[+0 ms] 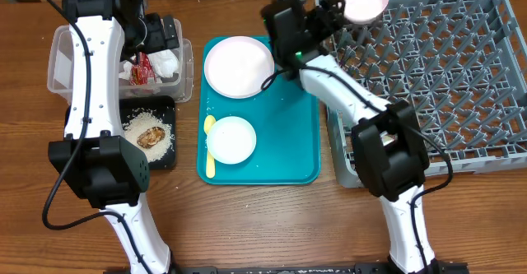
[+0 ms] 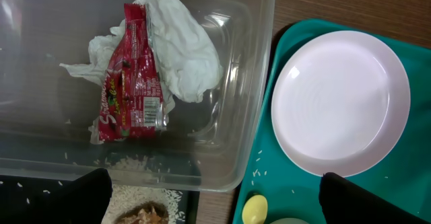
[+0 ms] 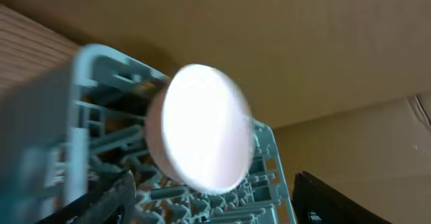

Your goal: Sort waste into correct bins and load items into the dishwasher

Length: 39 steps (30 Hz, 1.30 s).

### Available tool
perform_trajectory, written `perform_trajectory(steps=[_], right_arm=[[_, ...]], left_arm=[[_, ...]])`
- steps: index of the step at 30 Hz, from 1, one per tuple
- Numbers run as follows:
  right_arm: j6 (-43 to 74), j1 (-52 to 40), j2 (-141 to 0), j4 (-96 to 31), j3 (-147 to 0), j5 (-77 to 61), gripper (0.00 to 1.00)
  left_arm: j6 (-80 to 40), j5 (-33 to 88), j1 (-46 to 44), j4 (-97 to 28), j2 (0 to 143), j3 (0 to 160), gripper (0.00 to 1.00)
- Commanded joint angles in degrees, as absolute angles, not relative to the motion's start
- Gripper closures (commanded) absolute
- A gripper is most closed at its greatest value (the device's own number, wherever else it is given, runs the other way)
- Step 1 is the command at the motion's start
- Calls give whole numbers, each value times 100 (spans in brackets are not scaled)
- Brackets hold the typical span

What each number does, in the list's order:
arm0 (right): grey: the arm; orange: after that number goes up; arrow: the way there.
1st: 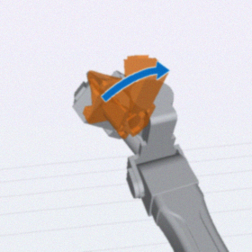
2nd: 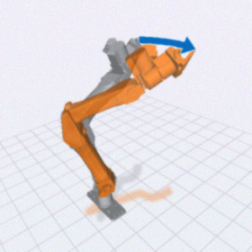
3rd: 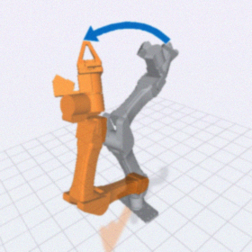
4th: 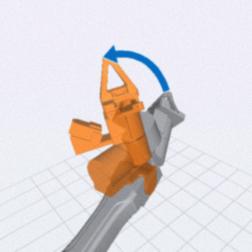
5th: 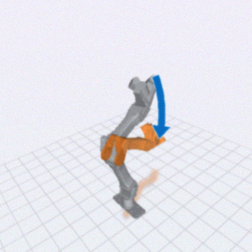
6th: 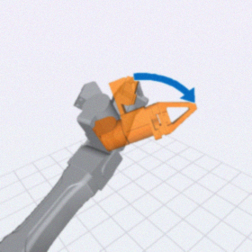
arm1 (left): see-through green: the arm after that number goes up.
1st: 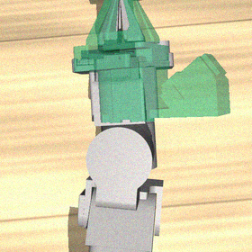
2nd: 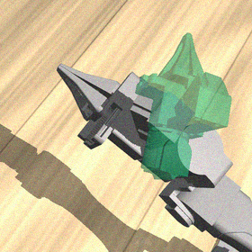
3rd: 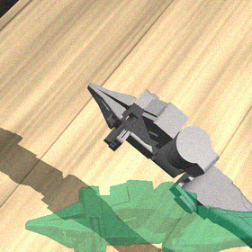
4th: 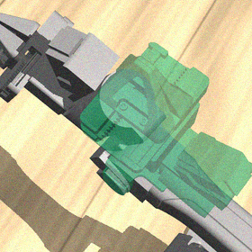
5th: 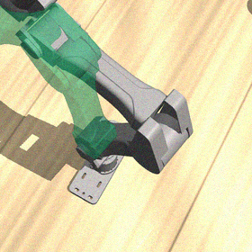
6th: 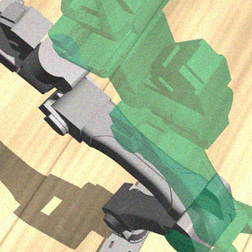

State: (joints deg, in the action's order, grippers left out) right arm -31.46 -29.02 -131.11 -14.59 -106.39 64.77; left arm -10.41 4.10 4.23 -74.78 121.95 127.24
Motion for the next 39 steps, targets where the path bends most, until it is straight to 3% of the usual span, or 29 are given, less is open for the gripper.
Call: perform_trajectory(steps=[1, 2, 3, 7, 9, 11, 16, 23, 33, 39], right_arm=[[-2108, -2897, -12543, -1527, -10680, 6326, 22], [-1715, -2897, -12328, -1723, -10680, 5981, 21], [-937, -2864, -11915, -2043, -10680, 5236, 10], [469, -2379, -10718, -2709, -10680, 2853, 0], [1114, -1927, -10412, -3063, -10680, 2139, 7], [2333, -1118, -10578, -3192, -10680, 836, 22], [3903, -357, -11148, -3229, -10678, -580, 27], [4357, -126, -11878, -3205, -10680, -910, 28], [4506, -67, -12387, -3186, -10678, -755, 38], [4523, -67, -12608, -3142, -10680, -462, 59]], left_arm=[[-1096, 447, 410, -7474, 12011, 12862, 0], [-1096, 447, 410, -7474, 12011, 12862, 0], [-1096, 447, 410, -7474, 12011, 12862, 0], [-1096, 447, 410, -7474, 12011, 12862, 0], [-1096, 447, 410, -7474, 12011, 12862, 0], [-1096, 447, 410, -7474, 12011, 12862, 0], [-1096, 447, 410, -7474, 12011, 12862, 0], [-1096, 447, 410, -7472, 12011, 12862, 0], [-1096, 447, 410, -7474, 12011, 12862, 0], [-1096, 447, 410, -7474, 12011, 12862, 0]])
